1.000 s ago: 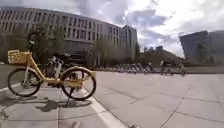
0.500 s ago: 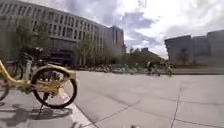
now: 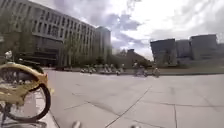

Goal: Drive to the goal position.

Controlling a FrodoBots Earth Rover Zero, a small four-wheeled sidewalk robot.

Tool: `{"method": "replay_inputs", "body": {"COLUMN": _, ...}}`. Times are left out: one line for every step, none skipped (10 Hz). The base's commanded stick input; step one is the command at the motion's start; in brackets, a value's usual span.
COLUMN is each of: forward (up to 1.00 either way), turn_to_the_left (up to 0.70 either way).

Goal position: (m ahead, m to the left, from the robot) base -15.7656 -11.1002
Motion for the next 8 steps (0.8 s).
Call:
{"method": "replay_inputs", "body": {"forward": 0.70, "turn_to_the_left": -0.29}}
{"method": "replay_inputs", "body": {"forward": 0.70, "turn_to_the_left": -0.29}}
{"method": "replay_inputs", "body": {"forward": 0.70, "turn_to_the_left": -0.29}}
{"method": "replay_inputs", "body": {"forward": 0.70, "turn_to_the_left": -0.29}}
{"method": "replay_inputs", "body": {"forward": 0.70, "turn_to_the_left": -0.29}}
{"method": "replay_inputs", "body": {"forward": 0.70, "turn_to_the_left": -0.29}}
{"method": "replay_inputs", "body": {"forward": 0.70, "turn_to_the_left": -0.29}}
{"method": "replay_inputs", "body": {"forward": 0.70, "turn_to_the_left": -0.29}}
